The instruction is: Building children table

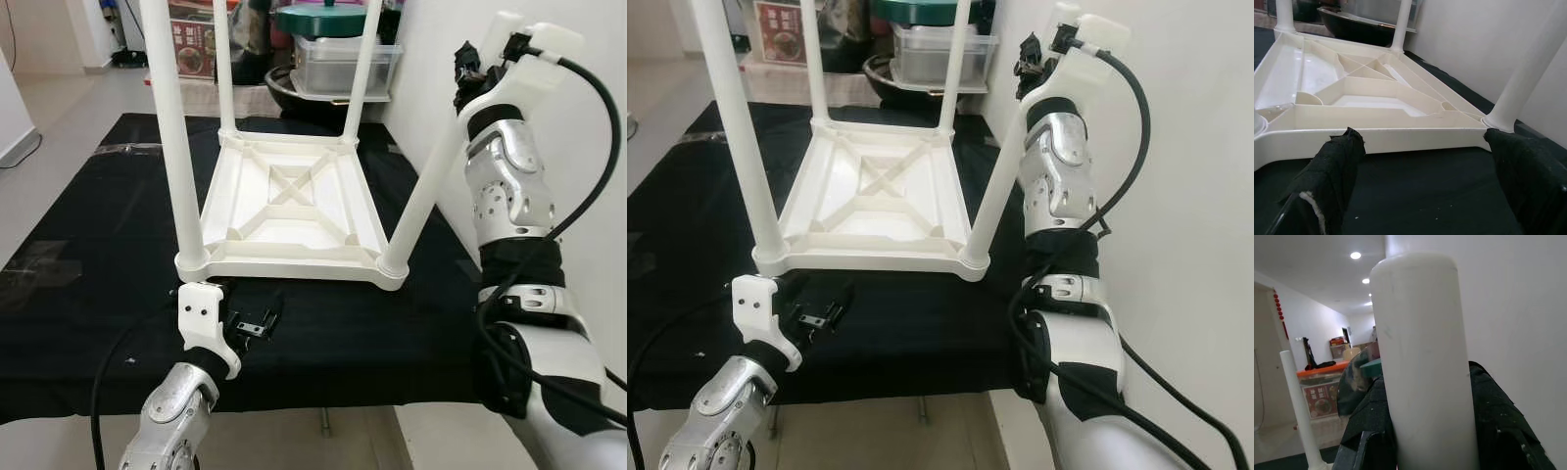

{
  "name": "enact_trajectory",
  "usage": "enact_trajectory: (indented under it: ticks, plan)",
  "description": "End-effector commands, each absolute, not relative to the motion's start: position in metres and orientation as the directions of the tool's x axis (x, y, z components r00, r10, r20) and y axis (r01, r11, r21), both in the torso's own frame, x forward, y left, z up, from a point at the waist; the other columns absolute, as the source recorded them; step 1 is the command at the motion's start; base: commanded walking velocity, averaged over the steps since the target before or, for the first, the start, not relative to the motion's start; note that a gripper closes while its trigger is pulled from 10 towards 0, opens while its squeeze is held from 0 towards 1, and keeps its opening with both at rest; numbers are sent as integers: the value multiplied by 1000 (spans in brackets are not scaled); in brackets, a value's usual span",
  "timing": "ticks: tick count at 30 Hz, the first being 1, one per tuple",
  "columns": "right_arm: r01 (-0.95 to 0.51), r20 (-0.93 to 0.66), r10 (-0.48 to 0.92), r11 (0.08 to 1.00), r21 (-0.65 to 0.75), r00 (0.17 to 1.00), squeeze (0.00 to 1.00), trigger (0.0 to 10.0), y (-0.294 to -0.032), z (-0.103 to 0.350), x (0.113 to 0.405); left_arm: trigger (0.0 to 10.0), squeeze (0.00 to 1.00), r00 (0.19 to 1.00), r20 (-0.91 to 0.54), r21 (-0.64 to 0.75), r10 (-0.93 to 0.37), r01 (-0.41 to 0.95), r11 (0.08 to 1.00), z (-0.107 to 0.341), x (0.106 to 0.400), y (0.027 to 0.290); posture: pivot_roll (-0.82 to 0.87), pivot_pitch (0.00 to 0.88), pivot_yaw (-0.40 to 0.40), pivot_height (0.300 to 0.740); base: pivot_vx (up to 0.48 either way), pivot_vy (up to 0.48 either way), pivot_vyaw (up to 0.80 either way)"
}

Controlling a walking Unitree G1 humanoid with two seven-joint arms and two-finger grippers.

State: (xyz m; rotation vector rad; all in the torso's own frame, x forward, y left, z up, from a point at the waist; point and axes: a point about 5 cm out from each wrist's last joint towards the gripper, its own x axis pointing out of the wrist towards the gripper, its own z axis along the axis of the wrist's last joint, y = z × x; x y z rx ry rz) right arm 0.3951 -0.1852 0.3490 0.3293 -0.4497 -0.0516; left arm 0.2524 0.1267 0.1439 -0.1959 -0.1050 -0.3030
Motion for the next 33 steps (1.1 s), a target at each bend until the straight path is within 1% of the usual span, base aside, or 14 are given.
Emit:
enact_trajectory:
  ticks: [1, 3, 4, 5, 7, 9, 12, 14, 18, 19, 29, 30, 32, 33]
  plan:
    - [-49, 301, -160, 810, 584, 940, 0, 0, -187, 331, 401, 10000, 0, 949, 128, -166, -290, 308, 937, 142, 253, 127, 65, 0, -121, 740, 0, 0, 0]
    - [69, 72, -204, 607, 792, 976, 0, 0, -200, 293, 410, 10000, 0, 950, 124, -174, -285, 304, 937, 141, 253, 128, 65, 0, -127, 740, 0, 0, 0]
    - [69, 72, -204, 607, 792, 976, 0, 0, -200, 293, 410, 10000, 0, 950, 124, -174, -285, 304, 937, 141, 253, 128, 65, 0, -127, 740, 0, 0, 0]
    - [190, -68, -257, 487, 853, 964, 0, 0, -215, 267, 411, 10000, 0, 951, 124, -175, -284, 303, 937, 141, 253, 128, 70, 0, -135, 740, 0, 0, 0]
    - [190, -68, -257, 487, 853, 964, 0, 0, -215, 267, 411, 10000, 0, 951, 124, -175, -284, 303, 937, 141, 253, 128, 70, 0, -135, 740, 0, 0, 0]
    - [549, -418, -389, 334, 766, 821, 0, 0, -256, 171, 387, 10000, 0, 953, 122, -184, -276, 295, 938, 141, 252, 130, 61, 0, -128, 740, 0, 0, 0]
    - [658, -528, -402, 351, 666, 748, 0, 0, -262, 130, 370, 10000, 0, 952, 119, -181, -281, 300, 937, 141, 252, 131, 67, 0, -130, 740, 0, 0, 0]
    - [693, -644, -287, 456, 559, 709, 0, 0, -243, 84, 352, 10000, 0, 951, 118, -178, -285, 303, 936, 142, 252, 132, 67, 0, -119, 740, 0, 0, 0]
    - [619, -678, -115, 539, 572, 726, 0, 0, -211, 69, 349, 10000, 0, 950, 119, -177, -289, 307, 935, 143, 253, 132, 67, 0, -112, 740, 0, 0, 0]
    - [526, -683, 47, 599, 603, 729, 0, 0, -178, 64, 349, 10000, 0, 945, 114, -173, -307, 323, 930, 143, 253, 129, 69, 0, -103, 740, 0, 0, 0]
    - [447, -692, 144, 667, 596, 708, 0, 0, -143, 69, 355, 10000, 0, 943, 110, -152, -313, 328, 932, 144, 255, 133, 75, 0, -99, 740, 0, 0, 0]
    - [483, -705, 94, 664, 570, 703, 0, 1176, -146, 70, 355, 10000, 0, 945, 109, -147, -307, 321, 935, 144, 255, 135, 76, 0, -101, 740, 0, 0, 0]
    - [541, -724, 19, 651, 532, 689, 0, 1137, -152, 70, 353, 10000, 0, 949, 107, -140, -296, 309, 941, 143, 256, 138, 78, 0, -110, 740, 0, 0, 0]
    - [556, -738, -1, 657, 508, 675, 0, 8275, -154, 68, 351, 10000, 0, 951, 107, -138, -289, 302, 943, 143, 256, 140, 79, 0, -111, 740, 0, 0, 0]
